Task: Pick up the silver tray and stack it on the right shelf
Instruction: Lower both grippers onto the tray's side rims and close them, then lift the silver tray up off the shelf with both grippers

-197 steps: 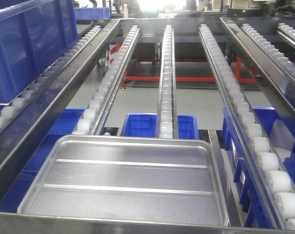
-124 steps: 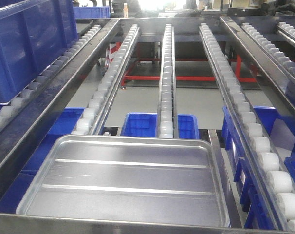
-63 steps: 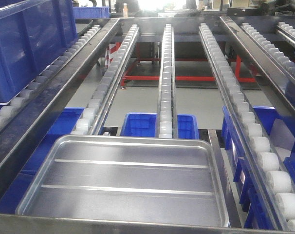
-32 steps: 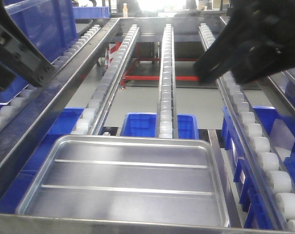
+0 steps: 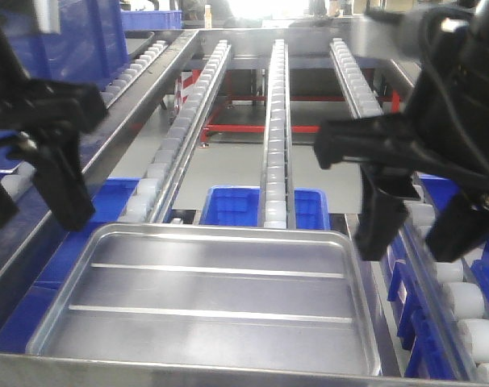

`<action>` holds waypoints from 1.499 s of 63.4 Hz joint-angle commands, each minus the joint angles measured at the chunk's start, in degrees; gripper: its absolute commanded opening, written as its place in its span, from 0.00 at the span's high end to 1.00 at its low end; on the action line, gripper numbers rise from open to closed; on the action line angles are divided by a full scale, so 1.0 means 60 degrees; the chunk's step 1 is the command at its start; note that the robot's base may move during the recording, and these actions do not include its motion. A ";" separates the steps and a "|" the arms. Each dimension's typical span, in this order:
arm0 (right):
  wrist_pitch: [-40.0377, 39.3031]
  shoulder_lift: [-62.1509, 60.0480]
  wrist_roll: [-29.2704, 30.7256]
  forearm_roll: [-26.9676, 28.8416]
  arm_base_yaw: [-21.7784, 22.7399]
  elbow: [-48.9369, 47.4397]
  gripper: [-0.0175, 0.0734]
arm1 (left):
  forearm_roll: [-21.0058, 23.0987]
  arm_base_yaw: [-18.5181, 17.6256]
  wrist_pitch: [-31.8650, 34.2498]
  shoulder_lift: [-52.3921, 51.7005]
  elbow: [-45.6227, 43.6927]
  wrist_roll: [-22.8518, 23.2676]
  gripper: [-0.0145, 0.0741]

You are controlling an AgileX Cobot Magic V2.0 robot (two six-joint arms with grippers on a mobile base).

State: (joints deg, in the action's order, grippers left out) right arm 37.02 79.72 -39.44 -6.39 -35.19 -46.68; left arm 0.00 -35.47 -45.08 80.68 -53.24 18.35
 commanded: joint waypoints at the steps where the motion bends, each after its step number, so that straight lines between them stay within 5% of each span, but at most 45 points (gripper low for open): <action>1: -0.0395 -0.0159 -0.0804 -0.0698 -0.0079 -0.0340 0.32 | 0.0000 -0.0042 0.0390 0.0023 -0.0306 0.0270 0.46; 11: -0.0554 -0.0145 -0.0804 -0.0690 -0.0169 -0.0340 0.32 | 0.0000 -0.0042 0.0410 0.0534 -0.0306 0.0315 0.46; 25: -0.0787 0.0262 -0.0804 -0.0690 -0.0167 -0.0340 0.32 | -0.1098 -0.0042 0.0628 0.0836 -0.0306 0.1427 0.46; 95: -0.1671 0.1770 -0.0795 -0.0564 -0.0232 -0.0330 0.32 | -0.0775 -0.0059 0.1578 0.2314 -0.0306 0.1506 0.47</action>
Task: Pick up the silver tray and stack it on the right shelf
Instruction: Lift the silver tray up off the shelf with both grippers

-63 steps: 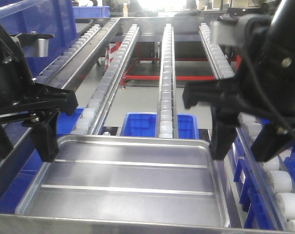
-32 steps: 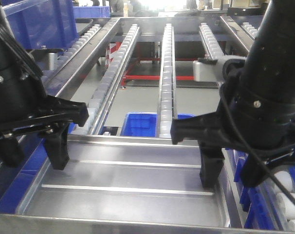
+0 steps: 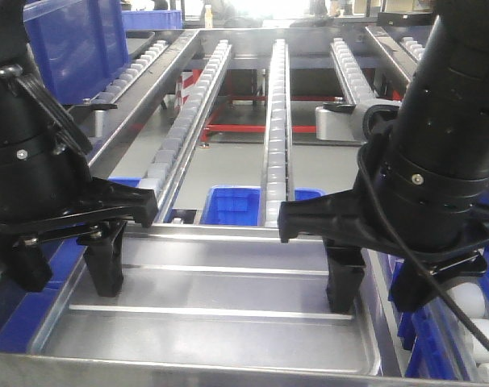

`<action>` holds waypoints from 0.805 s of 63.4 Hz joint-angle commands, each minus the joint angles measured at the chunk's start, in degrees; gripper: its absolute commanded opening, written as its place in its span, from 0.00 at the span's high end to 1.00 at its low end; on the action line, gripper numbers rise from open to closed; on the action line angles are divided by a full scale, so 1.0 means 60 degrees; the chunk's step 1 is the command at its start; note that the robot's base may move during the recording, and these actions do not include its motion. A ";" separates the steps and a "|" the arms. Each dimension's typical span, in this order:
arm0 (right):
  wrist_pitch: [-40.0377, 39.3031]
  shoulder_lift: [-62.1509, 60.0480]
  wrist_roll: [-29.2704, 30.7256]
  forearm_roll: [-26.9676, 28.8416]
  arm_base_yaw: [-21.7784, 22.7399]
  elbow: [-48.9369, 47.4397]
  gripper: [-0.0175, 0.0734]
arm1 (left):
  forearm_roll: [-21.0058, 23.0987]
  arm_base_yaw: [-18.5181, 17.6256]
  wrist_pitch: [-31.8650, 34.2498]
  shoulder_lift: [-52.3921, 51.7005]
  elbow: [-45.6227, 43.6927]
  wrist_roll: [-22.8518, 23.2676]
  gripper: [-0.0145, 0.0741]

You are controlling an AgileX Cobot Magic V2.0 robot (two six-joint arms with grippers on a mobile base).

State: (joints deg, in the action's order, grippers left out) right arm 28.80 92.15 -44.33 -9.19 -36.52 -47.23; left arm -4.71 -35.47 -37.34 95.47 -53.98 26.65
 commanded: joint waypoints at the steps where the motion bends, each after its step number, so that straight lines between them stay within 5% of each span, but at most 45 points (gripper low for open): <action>1: -0.0303 -0.0291 0.0020 -0.0097 -0.0010 -0.0238 0.32 | 0.0010 -0.0059 0.0288 -0.0151 -0.0182 0.0123 0.48; 15: -0.0187 -0.0050 0.0029 -0.0097 -0.0010 -0.0238 0.39 | -0.0110 -0.0059 0.0288 -0.0137 -0.0182 0.0123 0.71; 16: -0.0145 0.0052 0.0038 -0.0097 -0.0010 -0.0238 0.50 | -0.0167 -0.0059 0.0288 -0.0137 -0.0182 0.0123 0.82; 22: -0.0091 0.0106 0.0134 -0.0097 -0.0039 -0.0238 0.65 | -0.0235 -0.0059 0.0288 -0.0137 -0.0182 0.0123 0.95; 27: -0.0055 0.0106 0.0248 -0.0097 -0.0058 -0.0238 0.77 | -0.0235 -0.0059 0.0288 -0.0137 -0.0182 0.0123 0.94; 51: 0.0609 -0.0599 0.0371 -0.0204 -0.0048 -0.0264 0.75 | -0.0363 -0.0059 -0.0392 -0.0435 -0.0608 0.0123 0.94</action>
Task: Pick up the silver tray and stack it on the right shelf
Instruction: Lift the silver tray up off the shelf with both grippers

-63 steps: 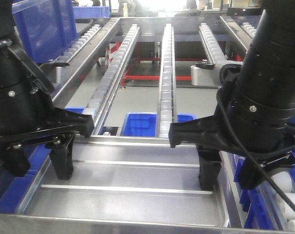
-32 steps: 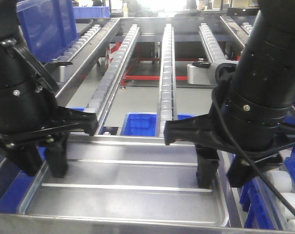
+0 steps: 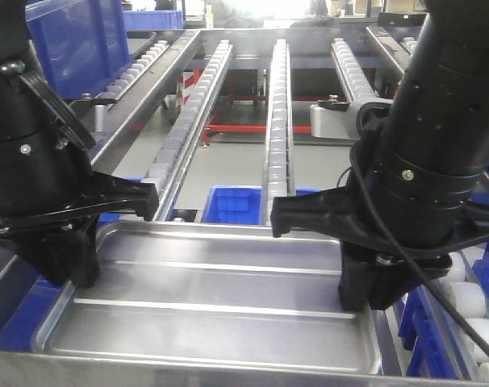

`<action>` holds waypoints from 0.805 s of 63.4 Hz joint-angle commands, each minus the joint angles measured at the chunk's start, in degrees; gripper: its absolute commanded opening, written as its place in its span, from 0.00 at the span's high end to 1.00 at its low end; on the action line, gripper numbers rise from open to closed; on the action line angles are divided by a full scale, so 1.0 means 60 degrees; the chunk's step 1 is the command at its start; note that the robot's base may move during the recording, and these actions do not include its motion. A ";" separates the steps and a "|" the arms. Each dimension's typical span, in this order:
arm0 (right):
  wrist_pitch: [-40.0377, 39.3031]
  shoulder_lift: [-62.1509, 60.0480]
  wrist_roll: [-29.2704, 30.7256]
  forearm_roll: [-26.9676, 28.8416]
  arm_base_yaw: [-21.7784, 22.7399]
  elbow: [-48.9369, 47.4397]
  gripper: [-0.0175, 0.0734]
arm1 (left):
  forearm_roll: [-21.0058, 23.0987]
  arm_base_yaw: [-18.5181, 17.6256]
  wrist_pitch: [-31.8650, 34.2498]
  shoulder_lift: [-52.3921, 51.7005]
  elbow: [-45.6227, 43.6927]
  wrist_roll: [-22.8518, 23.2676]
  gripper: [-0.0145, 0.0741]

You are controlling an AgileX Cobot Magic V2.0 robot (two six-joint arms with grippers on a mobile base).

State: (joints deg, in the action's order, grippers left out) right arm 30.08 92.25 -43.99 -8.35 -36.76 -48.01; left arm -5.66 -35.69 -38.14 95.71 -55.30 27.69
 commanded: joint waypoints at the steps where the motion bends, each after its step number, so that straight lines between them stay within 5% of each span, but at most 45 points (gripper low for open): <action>1: 0.0464 -0.0697 0.0313 -0.0375 -0.0008 -0.0145 0.75 | -0.0250 -0.0023 -0.0330 -0.0531 -0.0443 -0.0051 0.94; 21: 0.2991 -0.2377 0.0336 -0.1335 -0.0008 -0.1859 0.75 | -0.0626 -0.0249 -0.1887 -0.2177 -0.2020 -0.0051 0.94; 51: 0.4031 -0.3722 0.0437 -0.1471 -0.0008 -0.2790 0.75 | -0.0721 -0.1233 -0.3844 -0.2848 -0.4040 -0.0048 0.94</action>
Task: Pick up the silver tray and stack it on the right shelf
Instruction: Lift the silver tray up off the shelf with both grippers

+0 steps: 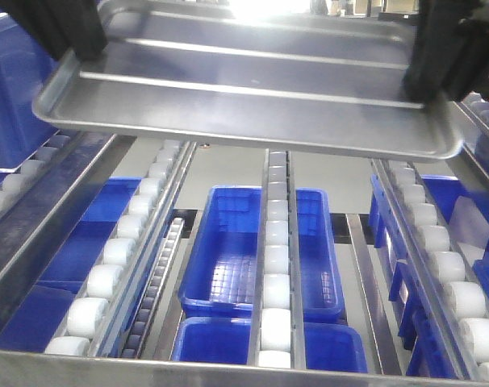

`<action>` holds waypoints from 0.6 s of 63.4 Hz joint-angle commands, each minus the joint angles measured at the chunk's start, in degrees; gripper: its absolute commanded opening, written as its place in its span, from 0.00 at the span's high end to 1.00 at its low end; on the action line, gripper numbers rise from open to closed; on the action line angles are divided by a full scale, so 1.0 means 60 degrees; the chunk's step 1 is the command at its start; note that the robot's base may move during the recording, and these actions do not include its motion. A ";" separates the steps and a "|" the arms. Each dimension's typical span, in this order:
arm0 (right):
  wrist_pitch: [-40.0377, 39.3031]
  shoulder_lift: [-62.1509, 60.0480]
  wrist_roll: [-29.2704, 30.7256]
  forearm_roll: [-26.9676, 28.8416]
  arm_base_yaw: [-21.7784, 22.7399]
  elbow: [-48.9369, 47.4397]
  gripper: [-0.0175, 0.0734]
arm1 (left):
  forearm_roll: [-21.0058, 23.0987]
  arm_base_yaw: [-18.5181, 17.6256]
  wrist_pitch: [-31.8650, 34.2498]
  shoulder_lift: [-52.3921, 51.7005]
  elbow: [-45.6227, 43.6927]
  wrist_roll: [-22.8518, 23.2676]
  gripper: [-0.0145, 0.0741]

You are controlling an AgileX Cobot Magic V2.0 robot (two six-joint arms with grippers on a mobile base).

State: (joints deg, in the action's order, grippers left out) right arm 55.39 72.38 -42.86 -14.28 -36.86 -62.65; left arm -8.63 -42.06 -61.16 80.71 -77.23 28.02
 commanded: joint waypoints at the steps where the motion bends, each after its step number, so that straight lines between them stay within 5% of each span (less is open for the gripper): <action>1: -0.0188 -0.0421 0.0249 -0.0483 0.0009 -0.0350 0.75 | -0.0226 -0.0192 -0.0008 -0.0348 -0.0385 -0.0103 0.94; 38: 0.0106 -0.0464 0.0249 -0.0483 0.0009 -0.0350 0.75 | -0.0204 -0.0192 -0.0475 -0.0318 -0.0385 -0.0103 0.94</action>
State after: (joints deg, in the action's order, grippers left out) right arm 57.01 71.42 -42.66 -13.90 -36.86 -62.65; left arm -8.00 -42.83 -63.32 80.68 -77.80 28.24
